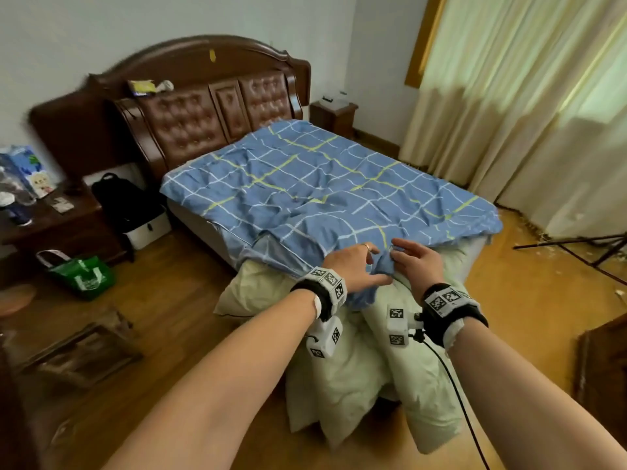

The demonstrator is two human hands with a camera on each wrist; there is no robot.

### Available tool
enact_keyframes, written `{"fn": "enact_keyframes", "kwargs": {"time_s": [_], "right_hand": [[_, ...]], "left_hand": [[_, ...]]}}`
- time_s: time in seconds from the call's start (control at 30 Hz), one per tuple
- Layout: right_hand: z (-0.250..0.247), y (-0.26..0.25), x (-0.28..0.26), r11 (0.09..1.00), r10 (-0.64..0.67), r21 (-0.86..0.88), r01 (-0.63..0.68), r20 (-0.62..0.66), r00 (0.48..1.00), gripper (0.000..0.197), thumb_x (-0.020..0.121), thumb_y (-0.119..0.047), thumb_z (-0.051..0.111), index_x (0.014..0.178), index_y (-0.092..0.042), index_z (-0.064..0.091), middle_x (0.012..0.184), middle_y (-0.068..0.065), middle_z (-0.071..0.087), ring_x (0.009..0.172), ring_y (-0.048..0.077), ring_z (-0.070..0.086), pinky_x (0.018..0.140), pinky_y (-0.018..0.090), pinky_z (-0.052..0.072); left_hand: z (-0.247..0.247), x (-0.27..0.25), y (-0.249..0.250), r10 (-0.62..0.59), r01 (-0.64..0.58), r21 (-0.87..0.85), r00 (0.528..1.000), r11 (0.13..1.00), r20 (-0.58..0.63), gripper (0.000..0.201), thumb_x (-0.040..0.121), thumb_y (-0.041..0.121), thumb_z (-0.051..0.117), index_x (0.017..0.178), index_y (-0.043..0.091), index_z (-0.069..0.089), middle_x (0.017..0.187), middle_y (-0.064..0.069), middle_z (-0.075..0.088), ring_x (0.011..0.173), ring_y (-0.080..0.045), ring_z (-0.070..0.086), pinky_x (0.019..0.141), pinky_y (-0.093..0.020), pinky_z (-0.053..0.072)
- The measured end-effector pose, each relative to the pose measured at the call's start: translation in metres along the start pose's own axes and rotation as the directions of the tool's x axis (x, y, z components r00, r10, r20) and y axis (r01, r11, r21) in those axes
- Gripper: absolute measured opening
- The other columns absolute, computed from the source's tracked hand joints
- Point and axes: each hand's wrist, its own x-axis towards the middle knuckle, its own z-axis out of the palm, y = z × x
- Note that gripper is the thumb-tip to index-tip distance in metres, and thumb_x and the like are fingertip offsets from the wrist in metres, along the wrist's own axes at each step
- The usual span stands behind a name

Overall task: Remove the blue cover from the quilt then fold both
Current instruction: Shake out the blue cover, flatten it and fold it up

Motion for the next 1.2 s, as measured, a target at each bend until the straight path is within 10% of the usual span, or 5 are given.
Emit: {"fn": "enact_keyframes", "kwargs": {"time_s": [0.17,0.47,0.7,1.03,1.2], "right_hand": [[0.114,-0.035,0.035,0.986,-0.098,-0.133,0.105,0.061,0.993,0.026,0.080,-0.001,0.074,0.105,-0.009,0.075,0.094,0.009,0.075,0.085,0.015,0.069,0.085,0.029,0.056],[0.333,-0.038,0.176,0.965,-0.169,-0.176,0.196,0.153,0.974,0.016,0.085,-0.014,0.075,0.100,-0.009,0.076,0.089,0.000,0.073,0.076,-0.009,0.063,0.069,0.001,0.045],[0.502,-0.050,0.285,0.972,-0.105,-0.174,0.156,0.271,0.957,0.010,0.086,-0.017,0.074,0.095,-0.014,0.078,0.086,-0.005,0.074,0.078,-0.006,0.066,0.077,0.011,0.048],[0.698,-0.039,0.426,0.942,0.004,-0.321,0.092,0.286,0.958,0.009,0.085,-0.022,0.073,0.079,-0.026,0.077,0.080,-0.006,0.076,0.091,0.012,0.070,0.094,0.030,0.052],[0.837,-0.044,0.486,0.912,0.065,-0.406,0.062,0.293,0.954,0.019,0.086,-0.012,0.064,0.085,-0.024,0.079,0.085,-0.009,0.075,0.088,0.003,0.067,0.084,0.021,0.048]], "left_hand": [[-0.075,0.033,-0.082,0.014,0.002,0.078,0.977,0.997,-0.212,0.029,0.093,0.039,0.049,0.114,0.026,0.064,0.107,-0.006,0.071,0.102,-0.031,0.064,0.082,-0.037,0.049],[-0.200,0.133,-0.281,-0.170,0.171,-0.014,0.957,0.985,-0.235,0.030,0.098,0.028,0.039,0.117,0.023,0.062,0.107,-0.012,0.071,0.103,-0.035,0.062,0.085,-0.039,0.047],[-0.320,0.206,-0.419,-0.316,0.305,-0.084,0.929,0.949,-0.192,0.020,0.097,0.026,0.043,0.093,0.024,0.063,0.075,0.000,0.067,0.069,-0.017,0.057,0.072,-0.030,0.048],[-0.413,0.332,-0.626,-0.334,0.313,-0.213,0.940,0.926,-0.070,0.024,0.083,0.033,0.045,0.077,0.018,0.062,0.074,-0.003,0.072,0.074,-0.026,0.068,0.074,-0.045,0.057],[-0.488,0.378,-0.753,-0.364,0.362,-0.282,0.930,0.889,0.046,0.028,0.083,0.032,0.046,0.086,0.014,0.067,0.062,0.005,0.072,0.071,-0.020,0.071,0.073,-0.040,0.059]]}}
